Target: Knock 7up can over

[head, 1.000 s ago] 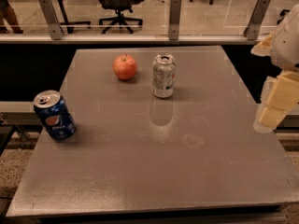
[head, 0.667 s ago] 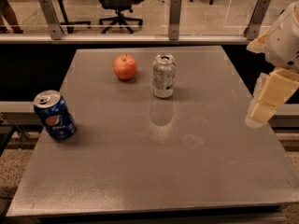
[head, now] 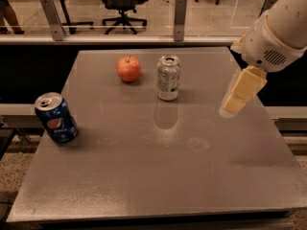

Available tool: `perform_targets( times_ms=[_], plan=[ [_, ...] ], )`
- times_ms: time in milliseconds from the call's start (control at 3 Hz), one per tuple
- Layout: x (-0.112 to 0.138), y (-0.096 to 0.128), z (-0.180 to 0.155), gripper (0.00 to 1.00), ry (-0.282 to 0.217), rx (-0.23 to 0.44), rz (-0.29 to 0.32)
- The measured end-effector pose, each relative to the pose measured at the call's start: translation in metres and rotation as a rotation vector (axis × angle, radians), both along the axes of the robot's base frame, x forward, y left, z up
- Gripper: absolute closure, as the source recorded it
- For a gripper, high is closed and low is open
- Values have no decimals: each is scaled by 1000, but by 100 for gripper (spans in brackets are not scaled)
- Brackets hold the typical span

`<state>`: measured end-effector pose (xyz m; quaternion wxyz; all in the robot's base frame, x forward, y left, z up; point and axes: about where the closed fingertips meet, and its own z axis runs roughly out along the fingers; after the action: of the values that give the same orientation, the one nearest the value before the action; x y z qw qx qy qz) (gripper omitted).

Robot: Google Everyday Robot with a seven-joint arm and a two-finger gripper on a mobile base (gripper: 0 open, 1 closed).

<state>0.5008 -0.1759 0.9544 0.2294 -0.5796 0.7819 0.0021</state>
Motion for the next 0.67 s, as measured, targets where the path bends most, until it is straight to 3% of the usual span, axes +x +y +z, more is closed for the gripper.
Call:
perform_targets(
  times_ms=[667],
  plan=[
    [47,34,-24,0,-22,79,-21]
  ],
)
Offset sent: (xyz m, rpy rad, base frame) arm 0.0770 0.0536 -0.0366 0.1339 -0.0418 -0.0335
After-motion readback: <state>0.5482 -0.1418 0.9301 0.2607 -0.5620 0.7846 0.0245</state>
